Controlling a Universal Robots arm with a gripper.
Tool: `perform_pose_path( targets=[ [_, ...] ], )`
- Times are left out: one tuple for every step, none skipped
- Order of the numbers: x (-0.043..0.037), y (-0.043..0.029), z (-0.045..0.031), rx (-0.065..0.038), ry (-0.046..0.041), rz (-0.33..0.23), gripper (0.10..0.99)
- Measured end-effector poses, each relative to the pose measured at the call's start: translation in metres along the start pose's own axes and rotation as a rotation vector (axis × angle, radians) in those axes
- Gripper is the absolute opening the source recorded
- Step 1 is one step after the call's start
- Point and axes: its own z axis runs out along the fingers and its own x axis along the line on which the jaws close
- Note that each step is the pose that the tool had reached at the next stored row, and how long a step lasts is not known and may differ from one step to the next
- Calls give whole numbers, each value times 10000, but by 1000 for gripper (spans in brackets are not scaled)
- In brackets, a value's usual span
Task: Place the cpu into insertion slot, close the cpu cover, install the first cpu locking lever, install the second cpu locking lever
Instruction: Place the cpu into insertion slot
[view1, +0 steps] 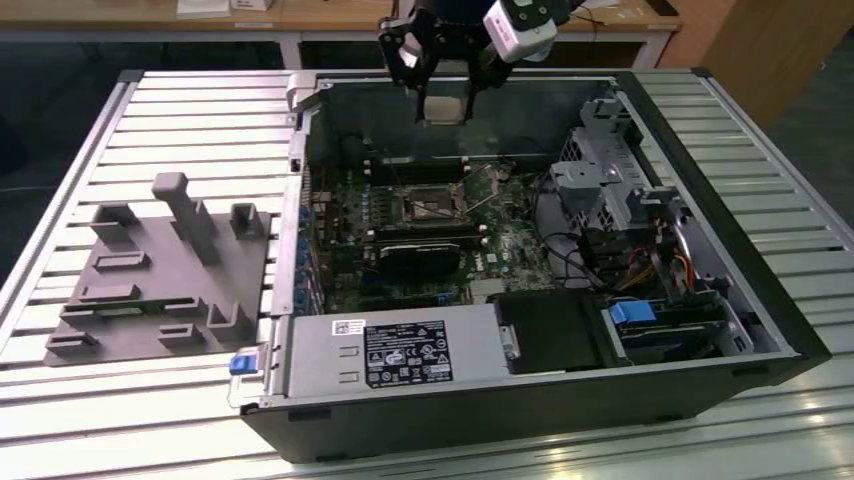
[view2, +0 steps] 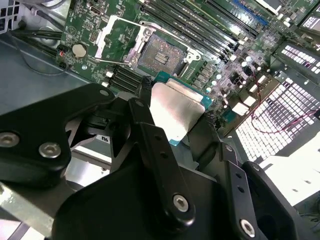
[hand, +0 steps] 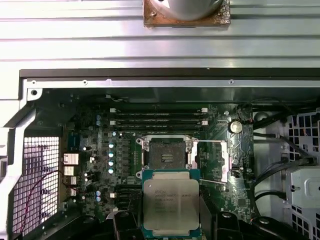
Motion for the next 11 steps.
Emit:
perform_pose_path(
  targets=[
    [3, -1, 7, 10, -3, 0, 541],
    [6, -1, 14, 20, -4, 1, 541],
    [9, -2, 23, 30, -7, 0, 541],
    [12, -3, 31, 38, -10, 0, 541],
    [15, -4, 38, 45, -11, 0, 541],
    [16, -4, 45, 56, -12, 0, 541],
    [19, -5, 50, 85, -15, 3, 541],
    [23, -5, 56, 118, -21, 17, 541],
    [27, -6, 63, 156, -29, 41, 541],
    [31, -7, 72, 189, -38, 78, 541],
    [33, -8, 81, 214, -47, 138, 541]
  ],
)
